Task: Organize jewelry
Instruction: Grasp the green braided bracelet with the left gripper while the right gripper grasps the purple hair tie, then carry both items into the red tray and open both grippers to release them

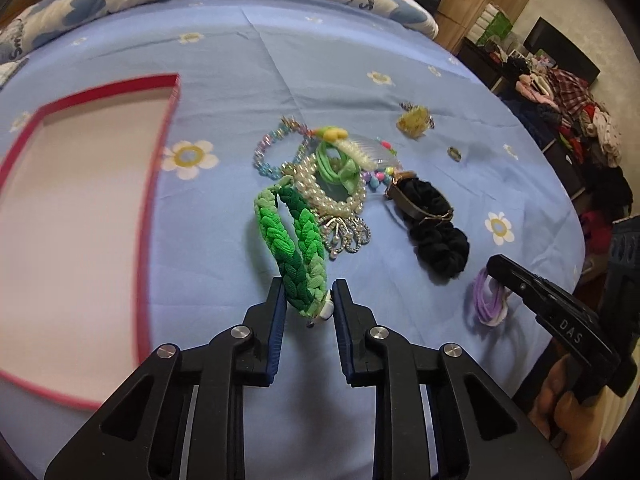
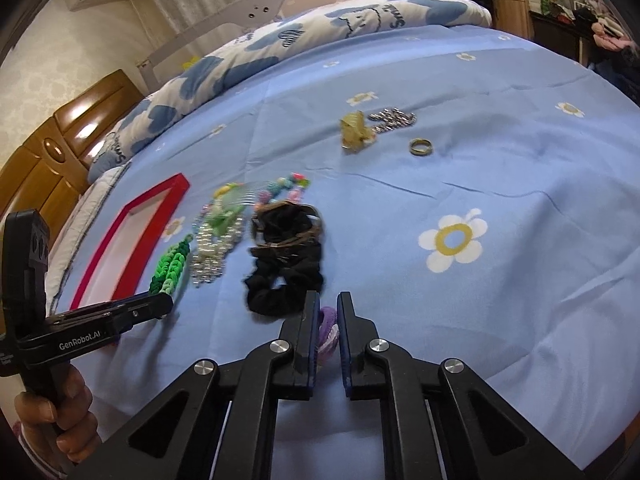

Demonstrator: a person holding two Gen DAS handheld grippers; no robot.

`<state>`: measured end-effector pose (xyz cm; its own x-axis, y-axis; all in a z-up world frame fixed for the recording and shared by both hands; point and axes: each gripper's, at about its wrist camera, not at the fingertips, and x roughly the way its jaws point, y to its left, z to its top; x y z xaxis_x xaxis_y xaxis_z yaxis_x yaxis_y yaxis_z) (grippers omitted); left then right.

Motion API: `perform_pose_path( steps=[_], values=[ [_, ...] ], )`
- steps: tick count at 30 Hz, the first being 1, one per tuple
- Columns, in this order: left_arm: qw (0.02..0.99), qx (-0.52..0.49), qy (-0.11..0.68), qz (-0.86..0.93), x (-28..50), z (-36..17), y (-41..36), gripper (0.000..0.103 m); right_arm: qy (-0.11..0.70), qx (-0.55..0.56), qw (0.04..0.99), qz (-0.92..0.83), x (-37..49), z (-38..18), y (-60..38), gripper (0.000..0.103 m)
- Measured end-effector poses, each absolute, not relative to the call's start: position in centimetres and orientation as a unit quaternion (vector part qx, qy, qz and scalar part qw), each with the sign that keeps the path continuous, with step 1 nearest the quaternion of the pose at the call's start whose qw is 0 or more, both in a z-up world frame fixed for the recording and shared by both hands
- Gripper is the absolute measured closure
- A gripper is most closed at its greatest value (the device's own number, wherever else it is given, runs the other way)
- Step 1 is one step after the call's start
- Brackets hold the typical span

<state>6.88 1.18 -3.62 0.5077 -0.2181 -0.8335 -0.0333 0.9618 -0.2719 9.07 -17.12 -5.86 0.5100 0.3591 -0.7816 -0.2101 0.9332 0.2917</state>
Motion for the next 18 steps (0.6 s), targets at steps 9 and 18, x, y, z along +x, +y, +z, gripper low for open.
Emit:
perform_pose_path(
  steps=[9,18],
  values=[
    [0.883,-0.12,0.454,-0.023,4.0,-0.5,4.2,0.082,0.452,0.071,0.86,0.224,9.2,-3.4,-12.4,0.095],
    [0.886,-0.138,0.442,0.035,2.1,-0.1,9.3,0.082,0.452,0.044,0.84,0.297,9.0,-2.9,-5.0,0.095]
  ],
)
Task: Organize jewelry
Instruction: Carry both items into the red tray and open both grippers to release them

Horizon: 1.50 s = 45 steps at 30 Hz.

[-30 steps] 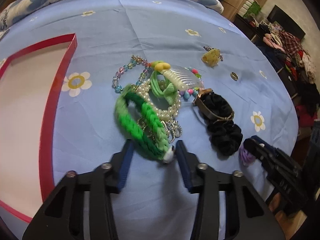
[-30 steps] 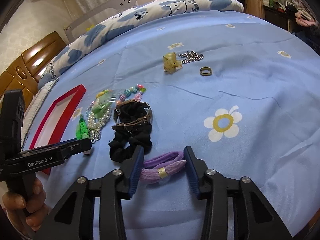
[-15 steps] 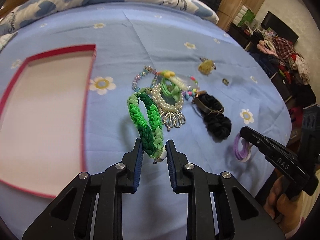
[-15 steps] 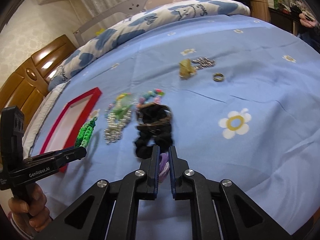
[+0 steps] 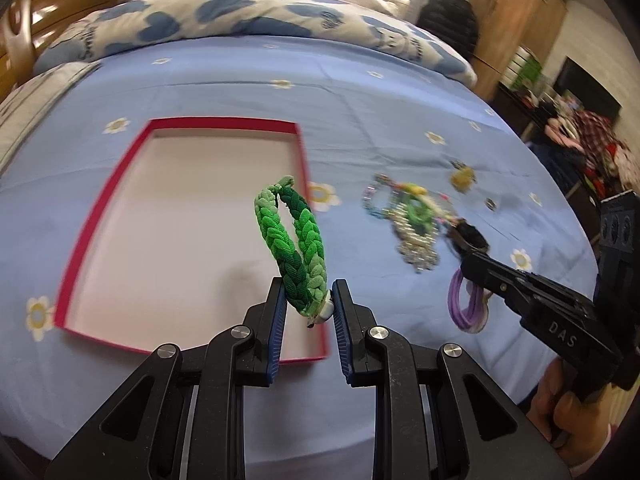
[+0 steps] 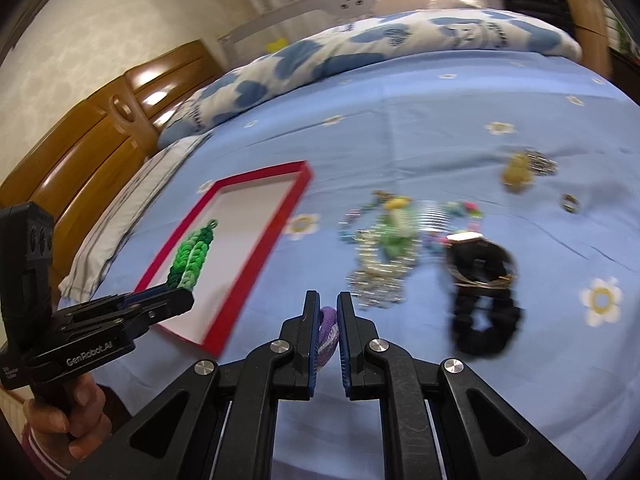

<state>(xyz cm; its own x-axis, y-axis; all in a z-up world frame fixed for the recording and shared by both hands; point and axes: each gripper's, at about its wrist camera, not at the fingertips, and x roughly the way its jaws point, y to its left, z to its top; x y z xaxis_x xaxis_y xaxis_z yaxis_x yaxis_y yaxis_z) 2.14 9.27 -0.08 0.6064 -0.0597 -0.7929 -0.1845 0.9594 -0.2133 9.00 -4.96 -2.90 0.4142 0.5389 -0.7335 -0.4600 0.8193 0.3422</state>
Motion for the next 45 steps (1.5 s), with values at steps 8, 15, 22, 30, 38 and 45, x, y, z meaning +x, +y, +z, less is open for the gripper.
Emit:
perform_pose_path(
  steps=[8,15,22,30,38,45],
  values=[
    [0.882,-0.145,0.44,0.084,1.3,-0.2,14.0,0.082,0.449,0.031,0.826,0.341,9.7,-2.6,0.6,0.095],
    [0.87,-0.152,0.456,0.112,1.3,-1.2,17.3,0.082,0.451,0.026,0.811,0.373,10.3,-2.7,5.1,0.095],
    [0.863,-0.151,0.465,0.13,1.6,-2.3,19.0,0.082,0.476,0.016,0.784,0.398,10.2,-4.5,9.3,0.095],
    [0.846,-0.156,0.491,0.139,1.8,-4.4,20.0,0.082,0.508,-0.006,0.761,0.404,10.3,-7.4,12.0,0.095],
    [0.834,-0.152,0.511,0.14,2.0,-5.7,19.9,0.08,0.521,-0.02,0.755,0.397,10.7,-8.6,12.4,0.092],
    [0.832,-0.146,0.516,0.145,2.1,-5.6,19.8,0.066,0.522,-0.027,0.754,0.398,10.8,-8.5,12.6,0.087]
  ],
)
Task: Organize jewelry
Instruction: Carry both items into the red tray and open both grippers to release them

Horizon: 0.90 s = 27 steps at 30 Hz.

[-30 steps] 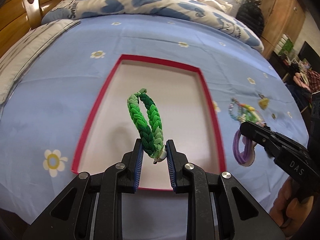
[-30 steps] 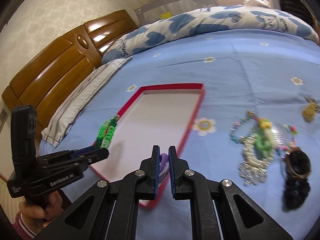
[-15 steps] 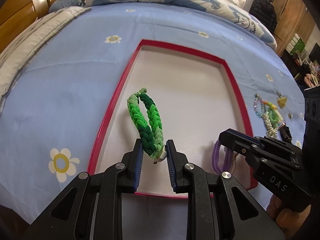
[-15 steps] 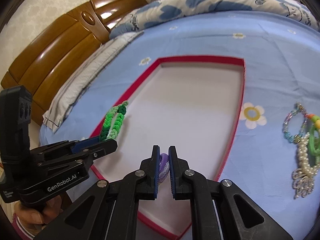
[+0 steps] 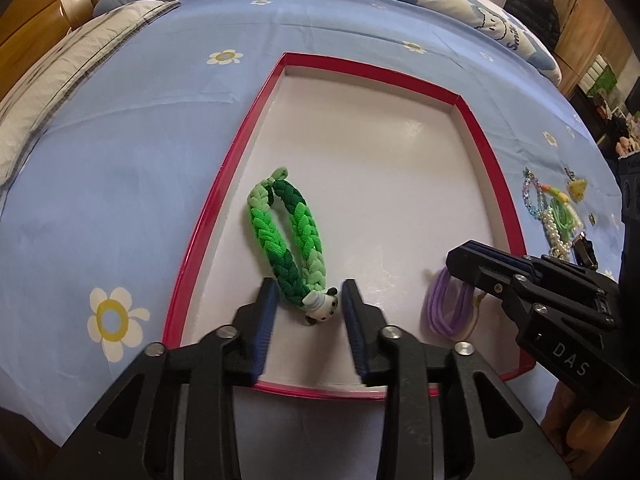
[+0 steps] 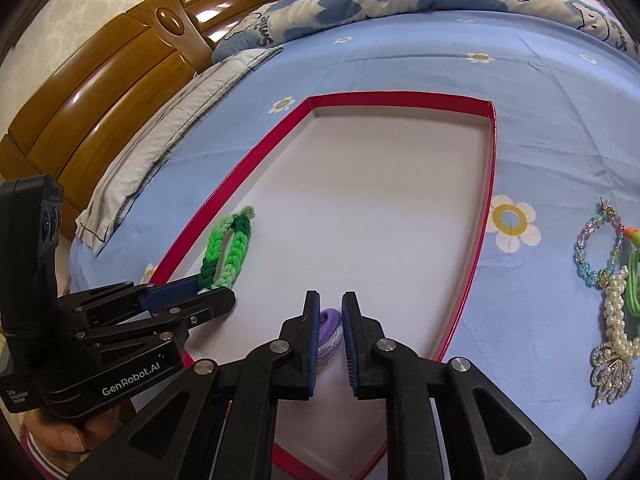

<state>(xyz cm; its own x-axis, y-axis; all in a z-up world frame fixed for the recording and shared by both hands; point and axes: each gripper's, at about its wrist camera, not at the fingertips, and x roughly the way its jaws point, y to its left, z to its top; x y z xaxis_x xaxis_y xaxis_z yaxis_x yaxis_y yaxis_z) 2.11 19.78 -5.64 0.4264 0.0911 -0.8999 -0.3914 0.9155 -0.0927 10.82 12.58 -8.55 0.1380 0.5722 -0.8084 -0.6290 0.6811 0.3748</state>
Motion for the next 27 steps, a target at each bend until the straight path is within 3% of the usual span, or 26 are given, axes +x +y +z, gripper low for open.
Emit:
perform_pose_path(
  steps=[5,7,14,18,27],
  values=[
    [0.836,-0.139,0.509,0.152,1.8,-4.8,19.6,0.051,0.52,-0.018,0.754,0.4,10.9,-8.1,12.0,0.074],
    [0.839,-0.136,0.505,0.154,1.7,-4.4,19.4,0.046,0.517,-0.012,0.756,0.401,10.8,-7.8,11.7,0.073],
    [0.847,-0.138,0.491,0.152,1.0,-2.6,18.6,0.042,0.499,0.025,0.772,0.393,10.8,-5.5,8.8,0.068],
    [0.853,-0.143,0.481,0.14,1.1,-1.8,17.4,0.039,0.489,0.044,0.786,0.377,10.6,-4.3,5.7,0.057],
    [0.862,-0.143,0.477,0.093,2.4,-0.6,13.3,0.038,0.486,0.083,0.813,0.311,10.9,-3.6,-2.7,0.056]
  ],
)
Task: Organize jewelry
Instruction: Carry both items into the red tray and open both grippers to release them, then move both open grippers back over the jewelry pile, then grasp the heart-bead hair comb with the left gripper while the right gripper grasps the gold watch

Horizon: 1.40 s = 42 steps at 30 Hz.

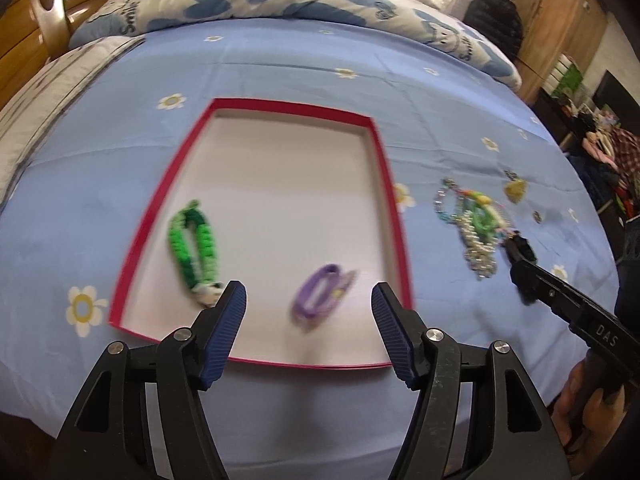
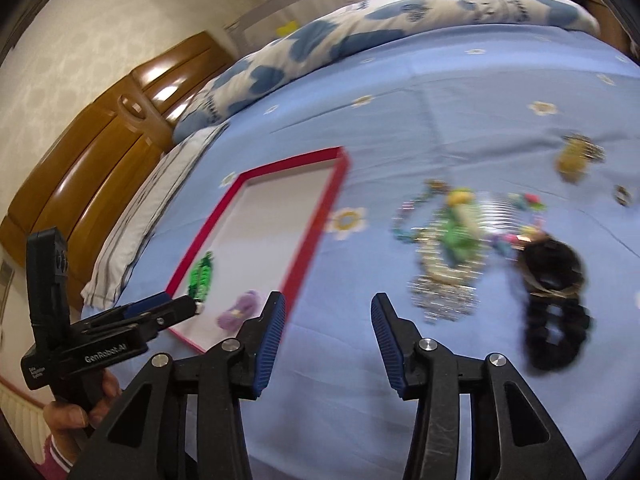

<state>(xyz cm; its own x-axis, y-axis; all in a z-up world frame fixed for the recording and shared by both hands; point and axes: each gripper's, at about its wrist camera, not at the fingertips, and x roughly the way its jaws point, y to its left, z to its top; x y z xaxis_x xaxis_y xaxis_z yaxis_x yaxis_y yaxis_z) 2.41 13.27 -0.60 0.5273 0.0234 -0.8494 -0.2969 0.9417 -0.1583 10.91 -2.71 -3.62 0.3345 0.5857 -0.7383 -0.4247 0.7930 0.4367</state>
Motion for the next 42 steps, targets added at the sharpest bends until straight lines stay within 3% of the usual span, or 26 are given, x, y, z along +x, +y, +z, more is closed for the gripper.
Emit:
perform_pose_path(
  steps=[15,32,35,39,42],
  values=[
    [0.866,-0.119,0.484,0.031,5.9,0.0,6.3,0.038,0.479,0.125,0.844,0.207,11.9,-4.2,-13.7,0.055],
    [0.856,-0.132,0.5,-0.013,11.2,-0.9,2.3,0.038,0.482,0.114,0.848,0.187,14.3,-5.9,-15.9,0.055],
    [0.854,-0.139,0.501,-0.022,12.6,-1.0,1.8,0.038,0.482,0.107,0.848,0.19,15.2,-6.0,-15.7,0.058],
    [0.847,-0.151,0.507,-0.042,14.9,-1.6,0.8,0.038,0.489,0.092,0.845,0.195,16.5,-6.4,-15.4,0.074],
    [0.841,-0.158,0.514,-0.06,16.5,-2.2,0.1,0.038,0.499,0.086,0.839,0.198,17.4,-7.0,-15.1,0.076]
  ],
)
